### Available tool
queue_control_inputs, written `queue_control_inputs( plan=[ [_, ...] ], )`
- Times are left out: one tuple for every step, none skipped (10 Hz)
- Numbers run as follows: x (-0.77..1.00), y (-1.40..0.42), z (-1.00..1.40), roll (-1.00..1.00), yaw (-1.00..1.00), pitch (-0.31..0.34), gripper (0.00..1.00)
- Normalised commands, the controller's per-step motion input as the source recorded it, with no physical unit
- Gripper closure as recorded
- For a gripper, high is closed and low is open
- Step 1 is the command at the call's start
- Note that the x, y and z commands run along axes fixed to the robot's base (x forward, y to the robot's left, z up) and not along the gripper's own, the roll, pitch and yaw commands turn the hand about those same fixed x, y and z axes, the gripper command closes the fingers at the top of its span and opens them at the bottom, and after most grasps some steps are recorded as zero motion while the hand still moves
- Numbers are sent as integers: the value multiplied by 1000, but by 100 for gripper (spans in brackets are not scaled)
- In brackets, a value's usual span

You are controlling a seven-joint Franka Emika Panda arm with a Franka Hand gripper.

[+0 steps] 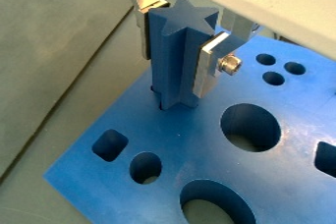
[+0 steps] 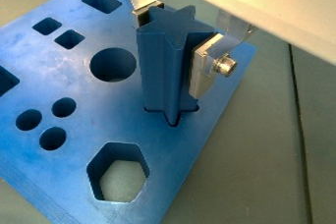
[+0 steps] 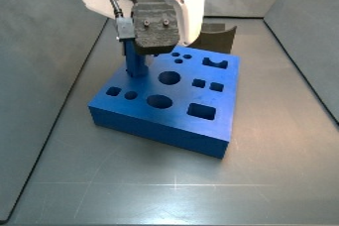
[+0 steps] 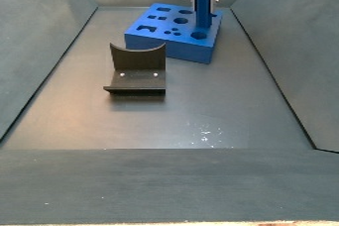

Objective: Pick up the star object. Move up. Move to above the board. Insert the star object.
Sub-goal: Insert the star object.

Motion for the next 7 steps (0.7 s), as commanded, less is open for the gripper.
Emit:
queue_control_inputs(
  plan=[
    [0, 0, -34, 0, 0, 0, 100],
    [-117, 0, -871, -91, -34, -294, 100],
    [-89, 0, -1000, -100, -29, -154, 100],
    [-69, 0, -960, -146, -9, -166, 100],
    [0, 0, -249, -89, 0, -94, 100],
    [0, 0, -37, 0, 0, -9, 100],
    [17, 0, 0, 0, 0, 37, 100]
  ],
)
